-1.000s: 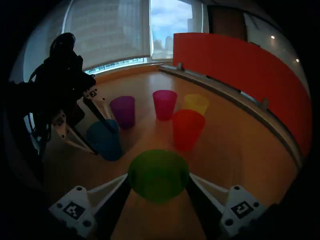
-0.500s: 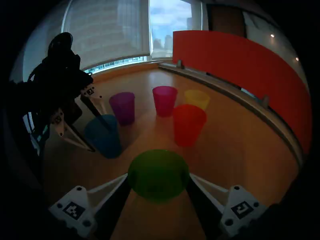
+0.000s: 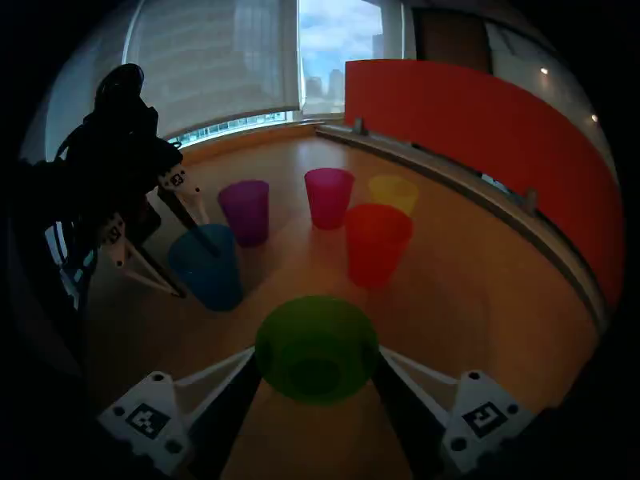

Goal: Pour water

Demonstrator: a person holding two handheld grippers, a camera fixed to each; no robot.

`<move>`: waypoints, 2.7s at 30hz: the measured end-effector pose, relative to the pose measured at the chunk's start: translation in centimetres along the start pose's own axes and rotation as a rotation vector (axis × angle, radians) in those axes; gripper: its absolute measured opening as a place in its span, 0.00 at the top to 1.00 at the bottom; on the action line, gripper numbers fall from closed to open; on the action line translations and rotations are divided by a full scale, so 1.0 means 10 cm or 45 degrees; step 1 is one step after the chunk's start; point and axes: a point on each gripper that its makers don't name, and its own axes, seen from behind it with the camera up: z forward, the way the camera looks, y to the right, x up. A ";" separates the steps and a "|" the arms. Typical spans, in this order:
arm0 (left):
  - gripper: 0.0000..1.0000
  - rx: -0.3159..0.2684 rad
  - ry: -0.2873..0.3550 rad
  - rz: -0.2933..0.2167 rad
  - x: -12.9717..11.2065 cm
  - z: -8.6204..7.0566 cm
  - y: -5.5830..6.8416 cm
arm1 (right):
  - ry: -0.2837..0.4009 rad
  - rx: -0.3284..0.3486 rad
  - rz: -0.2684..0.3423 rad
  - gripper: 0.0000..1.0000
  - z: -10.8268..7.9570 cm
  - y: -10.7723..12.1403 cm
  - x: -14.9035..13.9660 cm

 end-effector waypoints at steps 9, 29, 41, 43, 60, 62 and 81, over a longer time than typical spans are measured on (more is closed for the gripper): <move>0.18 0.013 0.001 -0.006 -0.01 -0.03 -0.01 | 0.012 -0.007 0.011 0.00 -0.03 0.01 0.01; 0.18 0.112 0.044 -0.170 -0.19 -0.37 -0.20 | 0.007 -0.080 0.034 0.00 -0.37 -0.03 -0.21; 0.18 0.261 0.139 -0.307 -0.29 -0.77 -0.43 | 0.052 -0.173 0.087 0.00 -0.74 -0.06 -0.36; 0.18 0.287 0.174 -0.342 -0.28 -0.85 -0.48 | 0.070 -0.192 0.098 0.00 -0.80 -0.06 -0.35; 0.04 0.540 0.475 -0.509 -0.19 -1.53 -0.76 | 0.240 -0.398 0.170 0.00 -1.25 0.05 -0.21; 0.04 0.570 0.504 -0.526 -0.19 -1.58 -0.79 | 0.263 -0.426 0.178 0.00 -1.30 0.07 -0.18; 0.04 0.854 0.709 -0.610 -0.20 -1.98 -1.08 | 0.530 -0.736 0.341 0.01 -1.66 0.44 0.13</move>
